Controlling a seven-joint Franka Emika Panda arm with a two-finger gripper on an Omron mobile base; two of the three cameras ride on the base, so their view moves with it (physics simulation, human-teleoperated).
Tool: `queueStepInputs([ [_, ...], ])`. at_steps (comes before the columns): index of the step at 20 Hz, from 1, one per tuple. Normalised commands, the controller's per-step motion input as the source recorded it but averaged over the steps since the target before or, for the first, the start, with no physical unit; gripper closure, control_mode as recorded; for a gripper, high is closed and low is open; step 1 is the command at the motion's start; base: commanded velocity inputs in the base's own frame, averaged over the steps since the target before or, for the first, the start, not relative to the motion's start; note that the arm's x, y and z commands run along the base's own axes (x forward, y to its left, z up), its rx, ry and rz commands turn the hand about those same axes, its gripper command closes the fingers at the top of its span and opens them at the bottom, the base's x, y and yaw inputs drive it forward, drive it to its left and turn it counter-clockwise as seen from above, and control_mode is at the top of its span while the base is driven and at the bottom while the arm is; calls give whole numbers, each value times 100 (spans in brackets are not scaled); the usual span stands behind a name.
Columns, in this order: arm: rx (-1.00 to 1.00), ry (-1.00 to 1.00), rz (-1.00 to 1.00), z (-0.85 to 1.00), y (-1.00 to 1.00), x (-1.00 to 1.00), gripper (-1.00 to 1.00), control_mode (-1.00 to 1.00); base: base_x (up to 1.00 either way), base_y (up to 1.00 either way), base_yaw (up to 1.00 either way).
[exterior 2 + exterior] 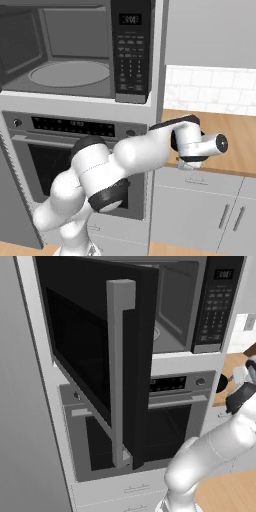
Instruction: Open the microwave, place the bowl with waffle inside the microwave, then close the microwave door and turn it on.
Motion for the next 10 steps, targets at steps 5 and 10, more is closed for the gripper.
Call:
queueStepInputs([
  [5,0,2,-2,-37,-1,27,-100,-100,0,0,0],
  [10,0,0,-4,-35,0,36,-100,-100,0,0,0],
])
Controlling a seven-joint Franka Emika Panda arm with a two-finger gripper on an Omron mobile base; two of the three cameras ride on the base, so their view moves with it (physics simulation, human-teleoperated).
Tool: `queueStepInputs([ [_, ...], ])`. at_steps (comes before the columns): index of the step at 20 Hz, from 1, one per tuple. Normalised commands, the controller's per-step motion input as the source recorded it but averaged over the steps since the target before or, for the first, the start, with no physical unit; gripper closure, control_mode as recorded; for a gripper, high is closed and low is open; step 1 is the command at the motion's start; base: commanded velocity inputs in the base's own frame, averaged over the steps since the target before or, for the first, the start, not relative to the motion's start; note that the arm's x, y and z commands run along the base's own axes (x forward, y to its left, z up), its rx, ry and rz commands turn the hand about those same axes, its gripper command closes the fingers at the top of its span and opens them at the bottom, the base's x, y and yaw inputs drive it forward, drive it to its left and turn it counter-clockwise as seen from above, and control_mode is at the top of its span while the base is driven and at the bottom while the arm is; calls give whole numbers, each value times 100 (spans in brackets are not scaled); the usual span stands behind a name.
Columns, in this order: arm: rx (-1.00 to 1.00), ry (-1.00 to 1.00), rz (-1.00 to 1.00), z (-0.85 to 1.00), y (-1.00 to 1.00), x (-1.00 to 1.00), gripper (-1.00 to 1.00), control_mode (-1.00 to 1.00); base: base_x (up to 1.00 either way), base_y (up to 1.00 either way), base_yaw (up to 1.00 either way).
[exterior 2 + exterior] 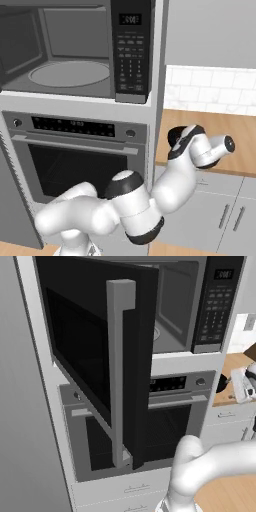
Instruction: Open the microwave, place the bowl with waffle inside the microwave, then close the microwave door and turn it on.
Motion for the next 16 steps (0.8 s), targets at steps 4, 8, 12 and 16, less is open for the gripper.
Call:
queueStepInputs([
  [4,-3,0,-4,-40,3,24,-100,-100,0,0,0],
  [8,-10,0,-2,-26,24,20,-100,-100,0,0,0],
  [12,-5,0,-2,0,6,27,-100,-100,0,0,0],
  [16,-1,0,-1,-12,0,30,-100,-100,0,0,0],
])
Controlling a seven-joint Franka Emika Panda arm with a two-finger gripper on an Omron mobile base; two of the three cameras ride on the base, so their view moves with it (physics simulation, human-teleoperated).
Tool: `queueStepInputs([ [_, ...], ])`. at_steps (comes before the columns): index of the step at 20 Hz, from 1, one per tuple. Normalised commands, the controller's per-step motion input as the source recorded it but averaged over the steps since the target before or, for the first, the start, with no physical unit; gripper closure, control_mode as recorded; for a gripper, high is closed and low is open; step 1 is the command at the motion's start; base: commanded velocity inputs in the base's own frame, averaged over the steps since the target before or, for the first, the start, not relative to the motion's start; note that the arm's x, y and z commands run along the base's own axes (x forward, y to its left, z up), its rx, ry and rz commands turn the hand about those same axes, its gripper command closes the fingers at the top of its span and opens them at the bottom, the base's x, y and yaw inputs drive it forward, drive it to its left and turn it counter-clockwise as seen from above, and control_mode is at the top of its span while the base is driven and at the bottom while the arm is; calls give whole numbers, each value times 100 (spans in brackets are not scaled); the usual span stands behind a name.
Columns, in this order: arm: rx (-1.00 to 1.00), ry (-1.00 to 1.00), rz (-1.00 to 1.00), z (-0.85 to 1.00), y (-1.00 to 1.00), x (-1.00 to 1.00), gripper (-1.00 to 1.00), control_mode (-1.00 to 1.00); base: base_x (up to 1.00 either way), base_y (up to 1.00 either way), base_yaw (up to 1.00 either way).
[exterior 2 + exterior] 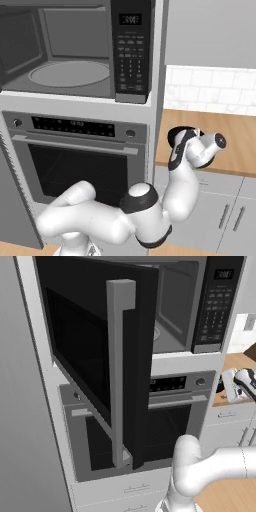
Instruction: Open the microwave, place the bowl with waffle inside the microwave, then close the microwave door and turn it on.
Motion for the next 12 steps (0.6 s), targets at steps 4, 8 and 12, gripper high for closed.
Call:
queueStepInputs([
  [4,-2,0,0,-38,0,50,-100,-100,0,0,0],
  [8,0,0,0,-20,-1,45,-100,-100,0,0,0],
  [12,0,0,0,-17,-8,38,-100,-100,0,0,0],
])
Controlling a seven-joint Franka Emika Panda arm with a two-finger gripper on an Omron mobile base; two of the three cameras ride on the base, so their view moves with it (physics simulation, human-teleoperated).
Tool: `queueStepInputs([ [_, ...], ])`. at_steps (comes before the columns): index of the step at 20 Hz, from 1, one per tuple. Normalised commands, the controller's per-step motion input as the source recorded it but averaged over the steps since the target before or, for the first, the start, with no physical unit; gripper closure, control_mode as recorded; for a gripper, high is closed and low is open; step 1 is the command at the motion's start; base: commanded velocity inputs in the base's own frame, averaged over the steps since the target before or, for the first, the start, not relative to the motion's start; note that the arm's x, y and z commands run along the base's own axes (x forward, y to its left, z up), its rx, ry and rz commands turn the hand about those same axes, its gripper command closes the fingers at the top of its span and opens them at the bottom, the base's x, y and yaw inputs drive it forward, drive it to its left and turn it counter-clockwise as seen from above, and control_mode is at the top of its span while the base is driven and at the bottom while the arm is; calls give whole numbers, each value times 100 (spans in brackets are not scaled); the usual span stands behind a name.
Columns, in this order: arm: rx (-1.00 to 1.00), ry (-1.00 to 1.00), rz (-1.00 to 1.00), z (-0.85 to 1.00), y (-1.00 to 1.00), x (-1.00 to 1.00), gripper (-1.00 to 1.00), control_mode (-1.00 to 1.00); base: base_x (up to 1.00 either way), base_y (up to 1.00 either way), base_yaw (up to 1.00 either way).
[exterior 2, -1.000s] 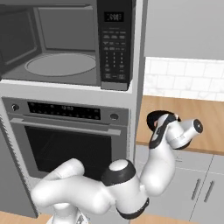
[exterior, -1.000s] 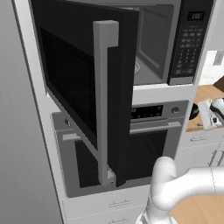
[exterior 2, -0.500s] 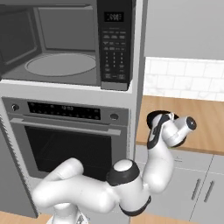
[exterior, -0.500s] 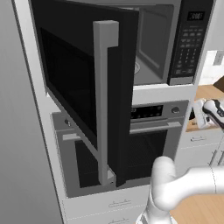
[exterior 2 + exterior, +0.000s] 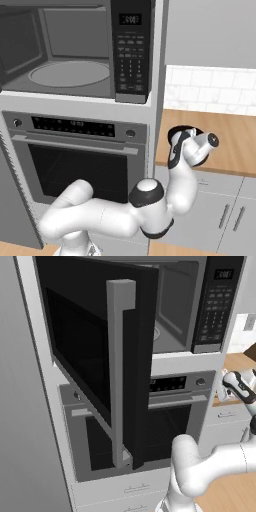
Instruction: Open the microwave, place the bowl with waffle inside the microwave, then close the microwave door and turn it on.
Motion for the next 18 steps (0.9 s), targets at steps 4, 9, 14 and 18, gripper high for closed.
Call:
queueStepInputs([
  [4,0,0,0,-15,-25,28,-100,-100,0,0,0],
  [9,0,0,0,-19,-14,10,100,-100,0,0,0],
  [14,0,0,-1,-16,0,-3,100,-100,0,0,0],
  [18,-3,0,0,-16,0,-32,100,-100,0,0,0],
])
